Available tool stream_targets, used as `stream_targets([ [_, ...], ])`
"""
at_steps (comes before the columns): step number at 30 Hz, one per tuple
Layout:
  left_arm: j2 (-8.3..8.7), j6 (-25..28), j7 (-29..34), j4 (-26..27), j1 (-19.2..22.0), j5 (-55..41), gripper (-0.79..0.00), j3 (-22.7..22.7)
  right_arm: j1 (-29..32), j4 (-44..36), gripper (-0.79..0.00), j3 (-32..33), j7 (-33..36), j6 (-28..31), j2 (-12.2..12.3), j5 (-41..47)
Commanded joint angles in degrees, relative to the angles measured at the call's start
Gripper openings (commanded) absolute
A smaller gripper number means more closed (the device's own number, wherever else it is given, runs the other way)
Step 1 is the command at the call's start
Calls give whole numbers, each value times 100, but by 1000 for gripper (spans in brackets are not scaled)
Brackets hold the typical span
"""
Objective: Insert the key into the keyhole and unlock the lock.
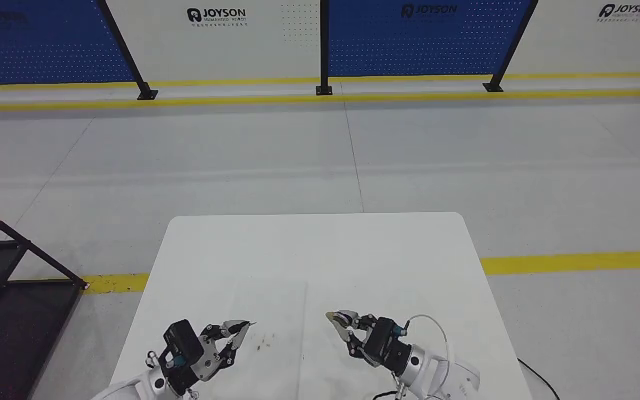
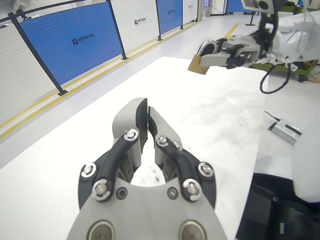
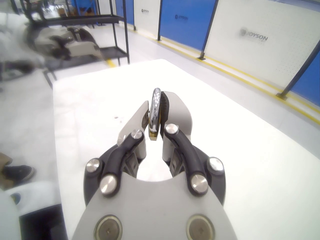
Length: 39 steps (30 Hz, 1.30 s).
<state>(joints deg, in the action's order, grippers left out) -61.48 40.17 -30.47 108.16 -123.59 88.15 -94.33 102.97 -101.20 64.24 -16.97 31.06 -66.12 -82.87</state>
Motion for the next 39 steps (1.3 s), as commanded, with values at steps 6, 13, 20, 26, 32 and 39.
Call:
stream_targets([
  [6,-30,348,-241,-184,423,-704,-785,494,-912,792,-785,-635,-556,1181,-167,1547],
  [13,-27,1759,-833,-662,967,-1809,-785,898,-1718,1685,-785,-1162,-1194,2510,-348,2708],
  [20,30,1783,-1102,-901,1484,-2665,-785,1749,-2063,1891,-785,-1620,-1858,2694,-489,3143],
  [26,48,1783,-1166,-1045,1684,-2751,-785,1962,-2098,1958,-785,-1688,-2116,2694,-496,3052],
  [32,48,1783,-1166,-1045,1684,-2751,-785,1962,-2098,1958,-785,-1688,-2116,2694,-496,3052],
  [39,-39,1418,-1134,-985,1826,-3241,-785,2273,-2022,1792,-785,-1745,-1941,2456,-547,3495],
])
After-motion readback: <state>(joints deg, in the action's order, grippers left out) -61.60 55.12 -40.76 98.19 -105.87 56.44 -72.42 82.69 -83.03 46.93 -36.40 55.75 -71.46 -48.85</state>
